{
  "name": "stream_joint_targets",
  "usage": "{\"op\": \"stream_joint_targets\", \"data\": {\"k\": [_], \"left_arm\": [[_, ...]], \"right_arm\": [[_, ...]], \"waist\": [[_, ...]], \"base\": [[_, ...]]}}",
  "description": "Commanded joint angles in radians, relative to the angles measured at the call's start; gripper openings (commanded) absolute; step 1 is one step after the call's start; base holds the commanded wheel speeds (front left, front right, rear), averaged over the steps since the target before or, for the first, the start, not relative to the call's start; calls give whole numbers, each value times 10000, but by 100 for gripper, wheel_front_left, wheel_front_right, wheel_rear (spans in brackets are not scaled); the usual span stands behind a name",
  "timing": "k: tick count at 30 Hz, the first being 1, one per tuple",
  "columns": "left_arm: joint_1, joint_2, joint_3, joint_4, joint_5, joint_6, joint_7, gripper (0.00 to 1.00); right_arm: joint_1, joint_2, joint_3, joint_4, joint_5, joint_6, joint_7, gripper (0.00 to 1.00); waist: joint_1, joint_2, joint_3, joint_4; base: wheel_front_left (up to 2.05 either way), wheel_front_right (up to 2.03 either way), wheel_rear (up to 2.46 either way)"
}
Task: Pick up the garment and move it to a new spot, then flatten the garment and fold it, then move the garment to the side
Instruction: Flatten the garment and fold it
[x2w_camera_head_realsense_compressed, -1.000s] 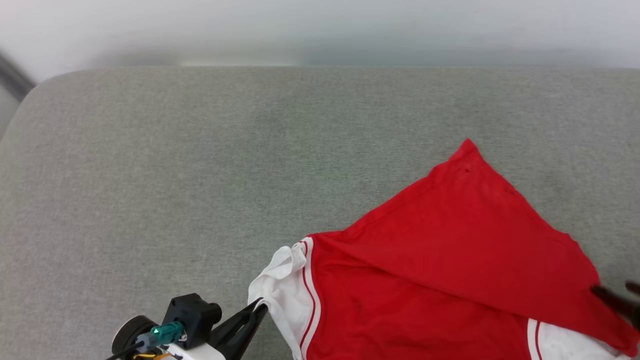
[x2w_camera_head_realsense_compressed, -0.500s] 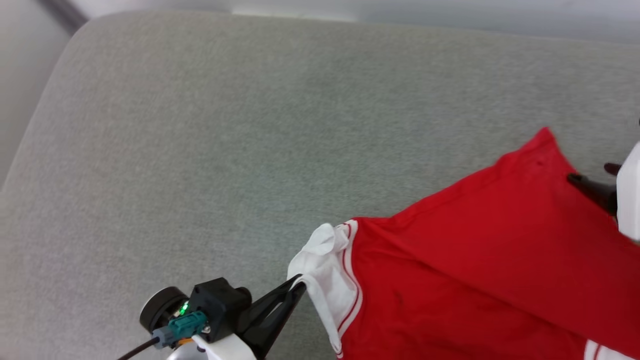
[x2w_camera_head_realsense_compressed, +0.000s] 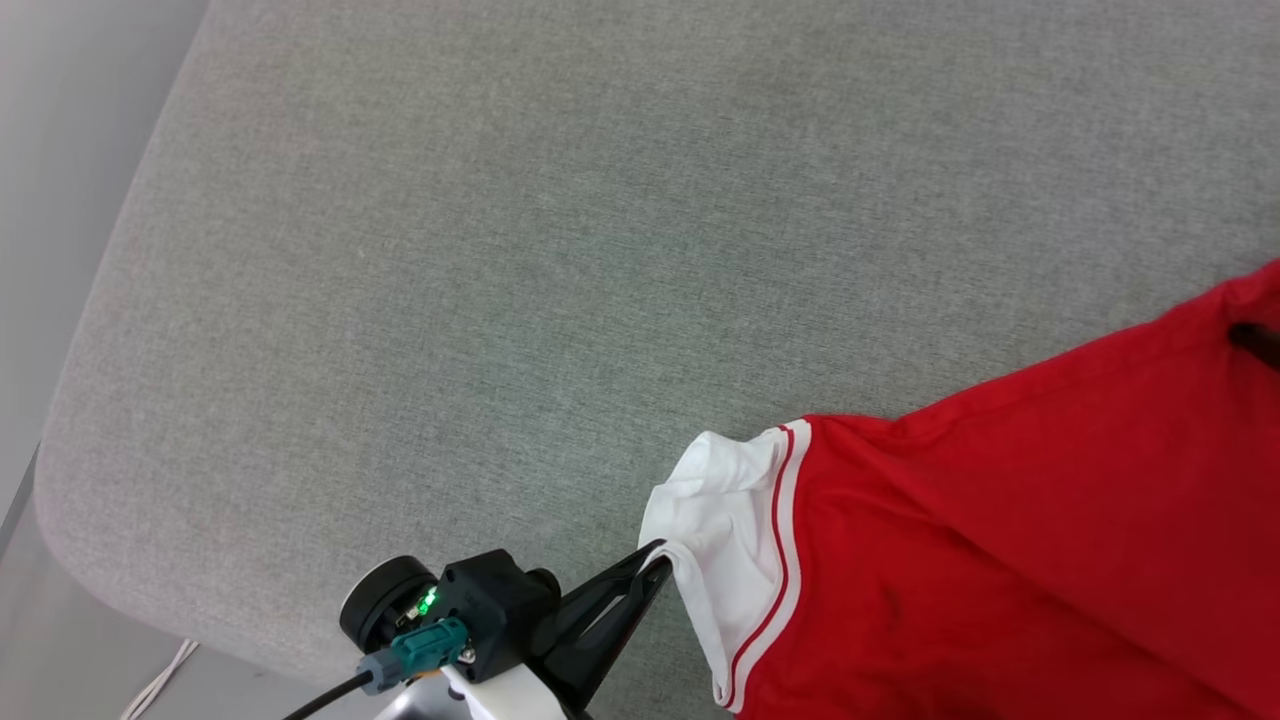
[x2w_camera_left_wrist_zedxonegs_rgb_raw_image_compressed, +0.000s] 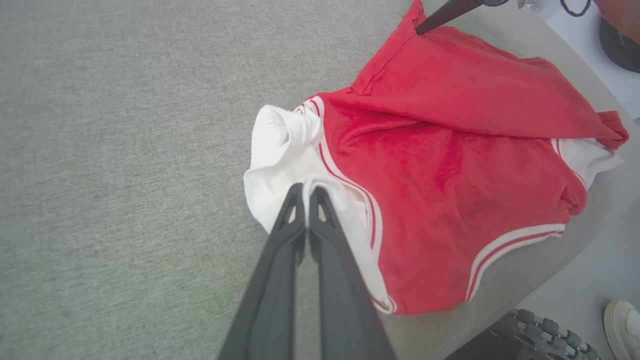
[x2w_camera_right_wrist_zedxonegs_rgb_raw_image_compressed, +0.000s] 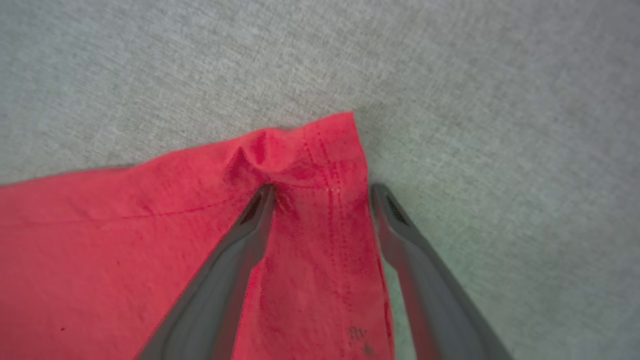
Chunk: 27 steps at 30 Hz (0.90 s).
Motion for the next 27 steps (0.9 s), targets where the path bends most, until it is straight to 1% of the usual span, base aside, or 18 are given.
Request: {"op": "stream_joint_targets", "data": {"k": [1, 6, 7, 8, 11, 14, 20, 21, 27], "left_arm": [[-97, -48, -45, 60, 28, -58, -59, 0], [-159, -74, -57, 170, -2, -86, -90, 0], [-178, -77, -52, 190, -9, -82, -97, 0], [-191, -77, -47, 208, -12, -85, -103, 0], [-225, -79, -27, 269, -40, -89, -130, 0], [-198, -2, 27, 327, -77, -87, -181, 0], [-160, 250, 284, 288, -143, -5, -260, 0], [-160, 250, 284, 288, -143, -5, -260, 0], [5, 727, 747, 12, -336, 198, -258, 0]], "right_arm": [[502, 206, 354, 582, 27, -9, -50, 100], [908, 172, 788, 996, 140, -7, -316, 100], [923, 179, 778, 1079, 182, -7, -411, 38], [912, 191, 767, 1154, 179, -7, -507, 0], [796, 241, 734, 1221, 330, -6, -836, 0], [532, 131, 673, 1225, 360, -6, -1290, 0], [-200, 95, 504, 1244, 623, -6, -2457, 0], [-200, 95, 504, 1244, 623, -6, -2457, 0], [-564, 181, 659, 1326, 1135, -6, -3373, 0]], "waist": [[0, 0, 141, 150], [0, 0, 208, 235], [0, 0, 200, 241], [0, 0, 188, 243], [0, 0, 95, 221], [0, 0, -114, 117], [0, 0, -890, -321], [0, 0, -890, -321], [0, 0, -1945, -1086]], "base": [[0, 0, 0], [0, 0, 0], [0, 0, 0], [0, 0, 0], [0, 0, 0], [0, 0, 0], [0, 0, 0], [0, 0, 0], [0, 0, 0]]}}
